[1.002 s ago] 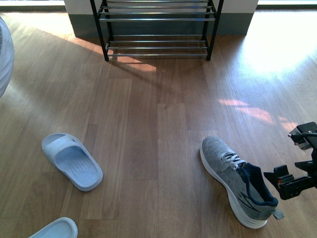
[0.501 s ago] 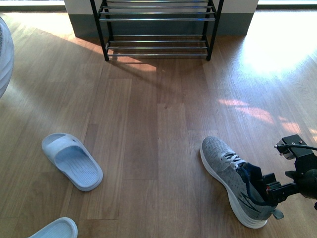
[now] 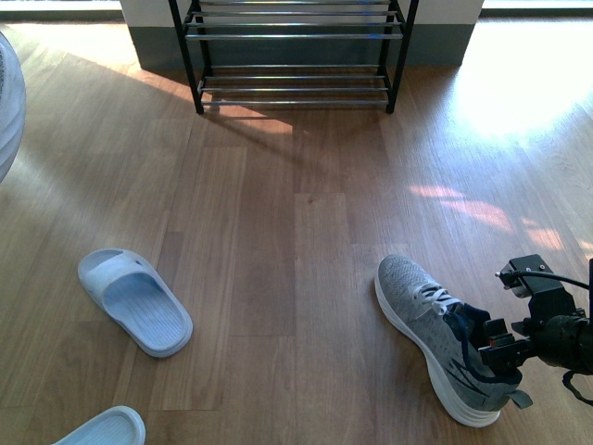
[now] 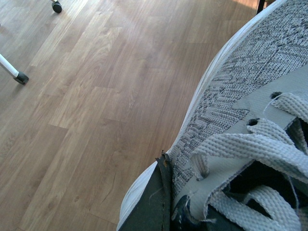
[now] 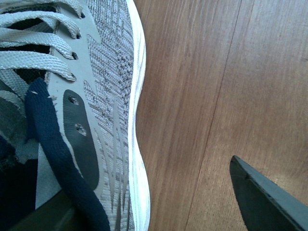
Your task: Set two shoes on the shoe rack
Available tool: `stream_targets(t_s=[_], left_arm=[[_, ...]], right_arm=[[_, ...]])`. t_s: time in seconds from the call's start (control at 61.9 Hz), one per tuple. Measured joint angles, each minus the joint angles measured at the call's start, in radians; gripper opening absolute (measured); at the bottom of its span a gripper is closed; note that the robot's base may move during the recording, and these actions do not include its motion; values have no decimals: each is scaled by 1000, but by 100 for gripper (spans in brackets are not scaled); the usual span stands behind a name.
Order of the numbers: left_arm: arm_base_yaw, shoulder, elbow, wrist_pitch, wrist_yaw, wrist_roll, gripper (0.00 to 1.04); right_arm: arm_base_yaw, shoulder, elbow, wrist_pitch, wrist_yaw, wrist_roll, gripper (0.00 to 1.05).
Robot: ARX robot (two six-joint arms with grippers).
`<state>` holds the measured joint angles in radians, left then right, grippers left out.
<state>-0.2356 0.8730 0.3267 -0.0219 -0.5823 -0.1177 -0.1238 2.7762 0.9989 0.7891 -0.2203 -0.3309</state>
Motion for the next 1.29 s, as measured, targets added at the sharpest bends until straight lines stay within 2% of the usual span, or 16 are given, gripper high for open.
stream_targets(t_s=[0.372, 0.614, 0.76, 0.873, 0.986, 1.18, 1.293], left_arm=[[0, 0, 0, 0, 0, 0, 2], [0, 0, 0, 0, 0, 0, 2], [0, 0, 0, 0, 0, 0, 2], [0, 0, 0, 0, 0, 0, 2], [0, 0, 0, 0, 0, 0, 2], [0, 0, 0, 0, 0, 0, 2], [0, 0, 0, 0, 0, 0, 2]], right_arm=[[32, -8, -18, 13, 0, 31, 1], [24, -157, -156, 40, -19, 71, 1], [-22, -486, -322, 42, -72, 84, 1], [-50, -850, -478, -14, -162, 89, 1], [-61, -1323, -621, -170, -257, 74, 1], [-61, -1908, -751, -460, -299, 79, 1], [-61, -2076, -763, -484, -313, 81, 1]])
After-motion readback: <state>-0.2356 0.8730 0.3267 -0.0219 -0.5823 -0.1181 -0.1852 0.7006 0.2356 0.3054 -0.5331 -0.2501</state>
